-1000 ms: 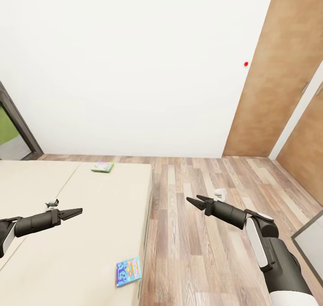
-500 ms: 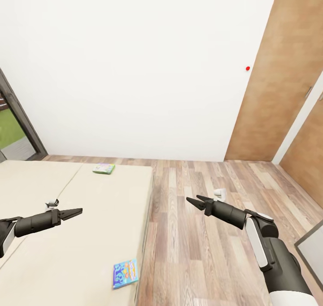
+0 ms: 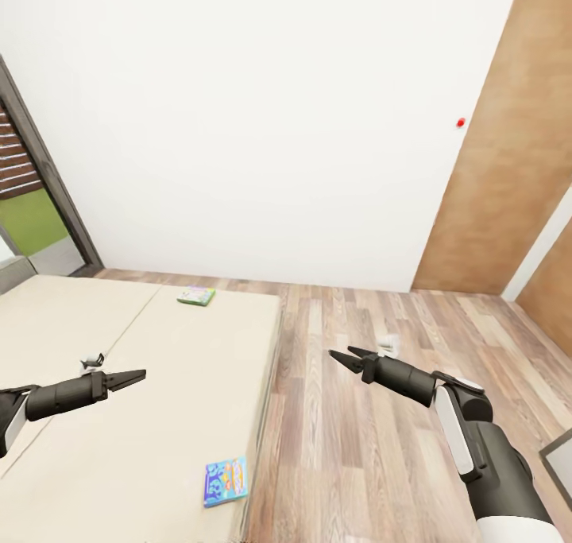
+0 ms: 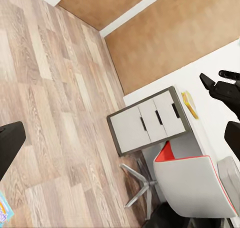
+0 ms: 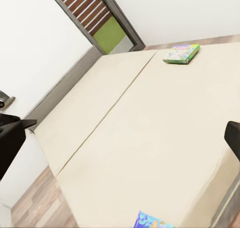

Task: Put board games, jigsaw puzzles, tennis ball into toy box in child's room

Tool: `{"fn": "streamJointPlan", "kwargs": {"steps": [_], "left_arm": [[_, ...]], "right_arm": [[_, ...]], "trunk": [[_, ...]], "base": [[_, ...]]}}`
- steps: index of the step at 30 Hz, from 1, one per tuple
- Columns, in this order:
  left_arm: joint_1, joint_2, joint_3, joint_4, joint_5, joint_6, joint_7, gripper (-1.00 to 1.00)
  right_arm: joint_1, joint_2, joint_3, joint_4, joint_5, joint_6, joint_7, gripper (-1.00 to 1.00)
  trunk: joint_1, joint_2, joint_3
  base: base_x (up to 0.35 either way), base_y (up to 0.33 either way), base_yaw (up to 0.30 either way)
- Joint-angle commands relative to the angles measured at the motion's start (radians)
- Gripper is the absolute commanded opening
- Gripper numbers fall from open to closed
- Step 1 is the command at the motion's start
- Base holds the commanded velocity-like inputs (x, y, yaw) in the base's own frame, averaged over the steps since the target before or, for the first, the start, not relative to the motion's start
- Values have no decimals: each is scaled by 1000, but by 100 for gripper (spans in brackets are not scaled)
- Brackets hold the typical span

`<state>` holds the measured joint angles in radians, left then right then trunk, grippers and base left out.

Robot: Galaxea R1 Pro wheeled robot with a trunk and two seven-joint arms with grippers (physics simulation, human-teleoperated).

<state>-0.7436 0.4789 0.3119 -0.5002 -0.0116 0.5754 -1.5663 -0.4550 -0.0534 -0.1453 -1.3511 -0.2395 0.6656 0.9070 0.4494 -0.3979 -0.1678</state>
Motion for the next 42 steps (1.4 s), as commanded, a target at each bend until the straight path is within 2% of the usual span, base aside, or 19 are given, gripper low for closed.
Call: {"fn": "streamJointPlan", "kwargs": {"steps": [1, 7, 22, 42], "left_arm": [[-1, 0, 1, 0, -2, 11, -4, 100], [-1, 0, 1, 0, -2, 11, -4, 100], [0, 0, 1, 0, -2, 11, -4, 100], [0, -4, 1, 0, -3, 9, -4, 100]], "right_arm": [[-1, 0, -1, 0, -5, 6, 1, 100], [-1, 0, -1, 0, -4, 6, 1, 100], [-1, 0, 0, 0, -4, 6, 2, 100], [-1, -2, -2, 1, -11, 5, 3, 100]], "trunk": [[1, -2, -2], [1, -2, -2], [1, -2, 3], [1, -2, 23]], "base": [[0, -227, 271], [0, -171, 280], [1, -16, 272], [64, 18, 37]]}}
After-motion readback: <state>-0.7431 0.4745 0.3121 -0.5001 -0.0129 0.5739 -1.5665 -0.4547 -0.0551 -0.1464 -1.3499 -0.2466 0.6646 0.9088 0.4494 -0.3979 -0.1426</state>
